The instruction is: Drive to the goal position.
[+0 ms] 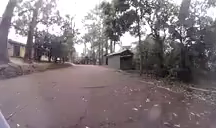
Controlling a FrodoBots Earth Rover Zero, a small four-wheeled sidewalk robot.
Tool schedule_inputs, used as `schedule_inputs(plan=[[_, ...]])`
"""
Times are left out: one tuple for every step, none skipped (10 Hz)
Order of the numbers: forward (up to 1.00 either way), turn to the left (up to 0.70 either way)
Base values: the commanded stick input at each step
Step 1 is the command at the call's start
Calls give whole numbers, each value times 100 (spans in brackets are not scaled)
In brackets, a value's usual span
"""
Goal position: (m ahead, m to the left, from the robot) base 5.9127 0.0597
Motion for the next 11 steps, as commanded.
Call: schedule_inputs(plan=[[70, 0], [70, 0], [70, 0], [70, 0], [70, 0], [70, 0], [70, 0], [70, 0], [70, 0], [70, 0], [70, 0]])
